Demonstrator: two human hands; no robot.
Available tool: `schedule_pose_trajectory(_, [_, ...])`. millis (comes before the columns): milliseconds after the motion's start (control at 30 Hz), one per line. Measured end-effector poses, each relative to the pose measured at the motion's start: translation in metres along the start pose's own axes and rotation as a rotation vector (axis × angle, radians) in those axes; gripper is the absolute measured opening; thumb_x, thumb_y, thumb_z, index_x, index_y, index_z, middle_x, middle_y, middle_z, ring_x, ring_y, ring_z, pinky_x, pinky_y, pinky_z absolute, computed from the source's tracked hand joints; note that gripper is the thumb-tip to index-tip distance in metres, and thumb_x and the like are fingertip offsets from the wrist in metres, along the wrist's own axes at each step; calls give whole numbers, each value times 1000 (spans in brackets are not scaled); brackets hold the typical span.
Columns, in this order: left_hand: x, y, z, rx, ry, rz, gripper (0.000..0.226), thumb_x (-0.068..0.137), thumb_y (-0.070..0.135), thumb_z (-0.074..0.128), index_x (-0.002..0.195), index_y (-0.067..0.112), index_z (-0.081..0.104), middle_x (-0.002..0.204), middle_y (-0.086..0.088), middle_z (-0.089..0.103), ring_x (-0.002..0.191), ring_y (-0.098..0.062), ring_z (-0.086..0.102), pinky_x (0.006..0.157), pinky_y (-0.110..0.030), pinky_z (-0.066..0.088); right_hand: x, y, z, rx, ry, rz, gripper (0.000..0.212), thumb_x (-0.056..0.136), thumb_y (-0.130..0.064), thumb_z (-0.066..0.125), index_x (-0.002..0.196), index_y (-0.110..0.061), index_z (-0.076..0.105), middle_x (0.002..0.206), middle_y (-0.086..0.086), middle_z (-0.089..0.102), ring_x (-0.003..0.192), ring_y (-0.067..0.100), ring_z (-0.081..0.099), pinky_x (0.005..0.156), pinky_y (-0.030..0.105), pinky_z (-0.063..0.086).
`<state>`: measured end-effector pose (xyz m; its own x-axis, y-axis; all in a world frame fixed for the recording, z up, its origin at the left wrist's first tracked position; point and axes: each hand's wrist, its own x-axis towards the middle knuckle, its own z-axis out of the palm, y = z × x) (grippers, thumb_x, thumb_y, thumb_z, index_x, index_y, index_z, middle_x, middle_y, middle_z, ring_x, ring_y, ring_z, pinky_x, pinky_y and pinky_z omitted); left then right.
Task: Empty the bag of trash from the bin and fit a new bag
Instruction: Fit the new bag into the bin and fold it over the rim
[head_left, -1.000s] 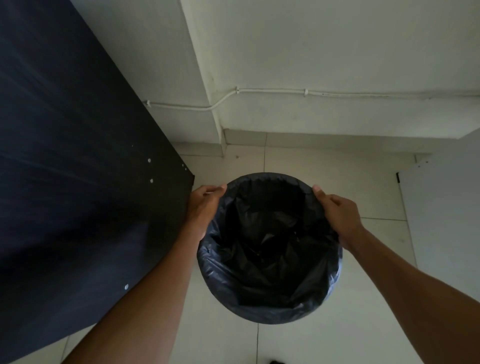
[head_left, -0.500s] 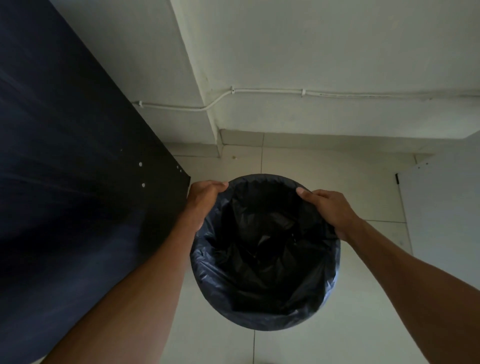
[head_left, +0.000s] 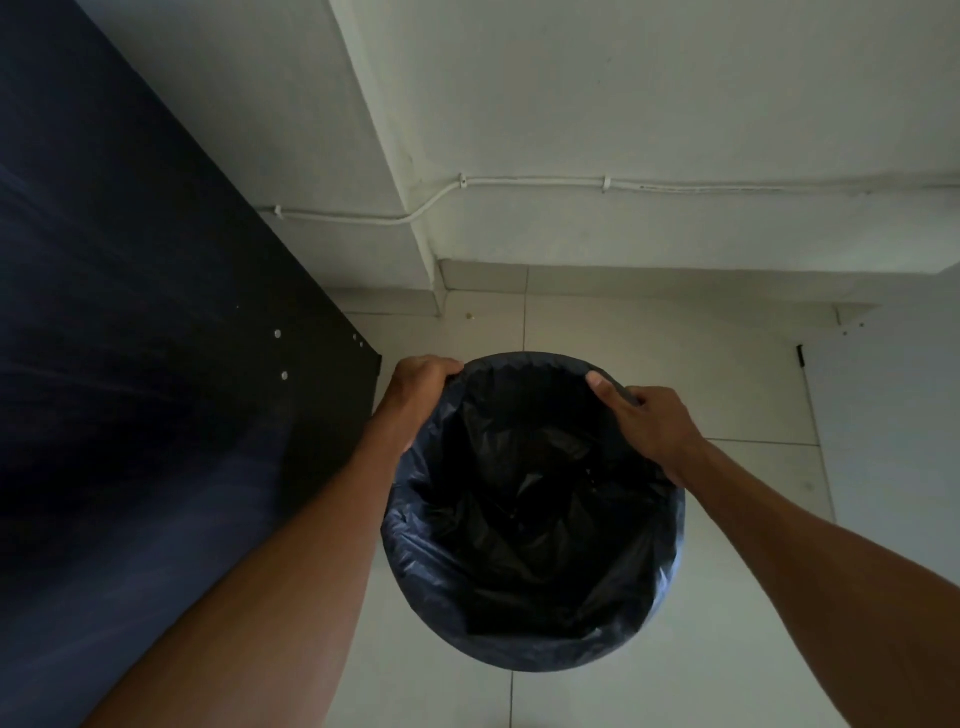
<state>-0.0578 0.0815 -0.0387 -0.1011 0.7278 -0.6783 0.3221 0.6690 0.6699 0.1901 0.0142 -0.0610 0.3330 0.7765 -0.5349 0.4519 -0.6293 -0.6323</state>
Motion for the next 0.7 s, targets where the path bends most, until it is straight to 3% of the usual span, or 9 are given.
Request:
schedule_pose_trajectory(67, [1,-3,-2,82,-38,75,28,95,30,60,109,7,71,105,-8,70,98,-23,65,84,-29,49,2,-3,-1,28,16,-29,65,80,-77,50,56,-18,39,56,2,46,56,19,47,58,31,35])
schedule_pose_trajectory(233, [-1,-7,-8,121,-98,169,28,95,35,61,102,11,74,100,-5,74,98,-19,68,97,-37,51,10,-13,-8,176,-144,-94,52,91,-57,56,78,-9,71,84,10,72,86,27,69,79,34,53])
schedule_pose_trajectory(333, [-2,-8,-9,164,-151,205,27,94,38,63,102,15,74,100,-2,74,100,-15,68,98,-38,51,14,-16,-10,210,-211,-69,47,90,-54,59,83,-10,73,89,11,73,91,31,70,86,40,54])
schedule_pose_trajectory(433, [-3,-3,-9,217,-187,186,27,94,38,63,104,16,73,105,-4,72,103,-18,65,98,-38,50,17,-22,-8,166,-251,-83,41,88,-58,59,90,-20,75,98,3,73,95,22,68,95,42,53])
schedule_pose_trajectory(533, [-2,9,-10,263,-237,113,35,94,39,61,118,14,68,120,-8,67,108,-22,61,101,-40,47,20,-33,-7,140,-300,-91,35,87,-53,65,88,-19,76,97,4,73,95,23,69,95,45,53])
schedule_pose_trajectory(700, [-3,21,-1,321,-252,36,56,98,46,52,139,8,52,141,-13,54,124,-29,54,109,-43,40,21,-48,-2,95,-314,-85,40,88,-52,64,101,-16,76,105,4,71,99,23,66,98,42,51])
